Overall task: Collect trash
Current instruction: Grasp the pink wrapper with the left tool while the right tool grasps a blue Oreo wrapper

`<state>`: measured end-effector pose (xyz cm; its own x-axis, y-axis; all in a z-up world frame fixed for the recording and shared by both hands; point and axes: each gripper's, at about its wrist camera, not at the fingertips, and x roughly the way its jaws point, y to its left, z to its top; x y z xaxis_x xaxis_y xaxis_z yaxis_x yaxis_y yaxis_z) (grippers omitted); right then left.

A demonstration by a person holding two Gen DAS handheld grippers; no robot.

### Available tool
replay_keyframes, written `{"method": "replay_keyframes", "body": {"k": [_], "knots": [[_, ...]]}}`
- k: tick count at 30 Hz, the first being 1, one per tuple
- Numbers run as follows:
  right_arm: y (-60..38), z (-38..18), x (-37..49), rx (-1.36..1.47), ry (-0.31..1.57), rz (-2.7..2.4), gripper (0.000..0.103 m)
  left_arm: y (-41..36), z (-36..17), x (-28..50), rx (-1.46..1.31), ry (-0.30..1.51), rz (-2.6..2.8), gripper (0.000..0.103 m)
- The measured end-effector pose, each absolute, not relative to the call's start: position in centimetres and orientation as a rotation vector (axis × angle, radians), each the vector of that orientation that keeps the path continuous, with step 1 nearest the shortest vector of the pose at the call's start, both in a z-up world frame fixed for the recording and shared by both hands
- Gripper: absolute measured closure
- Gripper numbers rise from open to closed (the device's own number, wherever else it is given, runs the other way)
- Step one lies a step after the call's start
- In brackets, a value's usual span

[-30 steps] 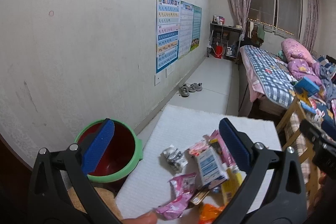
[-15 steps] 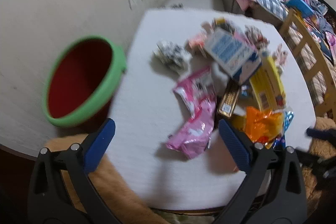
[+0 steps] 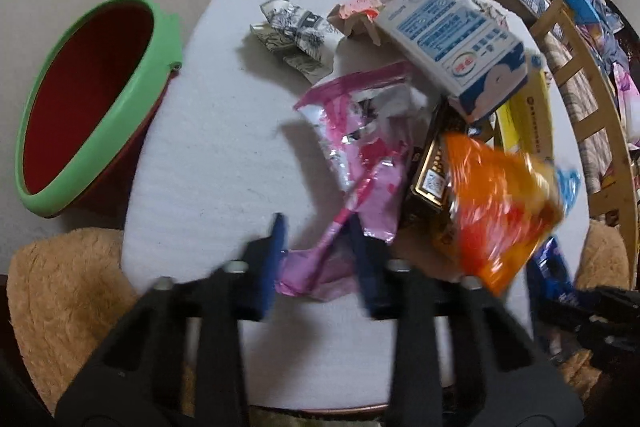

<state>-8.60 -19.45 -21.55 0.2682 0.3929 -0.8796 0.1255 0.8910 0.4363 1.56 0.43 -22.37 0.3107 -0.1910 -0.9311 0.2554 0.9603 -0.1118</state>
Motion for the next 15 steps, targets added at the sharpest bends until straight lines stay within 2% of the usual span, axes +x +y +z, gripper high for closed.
{"method": "replay_keyframes", "body": {"k": [1,3,9,15], "knots": [[-19.5,-20.5,-8.7,0.461,1.273,0.187,0.073,0.7,-22.0,1.5,0.053,1.214,-0.296,0.087],[-19.4,-18.6,-8.7,0.434,1.224,0.184,0.075,1.5,-21.0,1.1,0.042,1.192,-0.295,0.099],[-18.5,-13.3,-8.9,0.342,1.068,0.184,0.075,3.4,-17.4,0.2,0.036,1.103,-0.276,0.100],[-17.1,-11.7,-5.7,0.314,0.982,0.225,0.075,6.5,-14.5,1.0,-0.035,1.012,-0.212,0.100]]}}
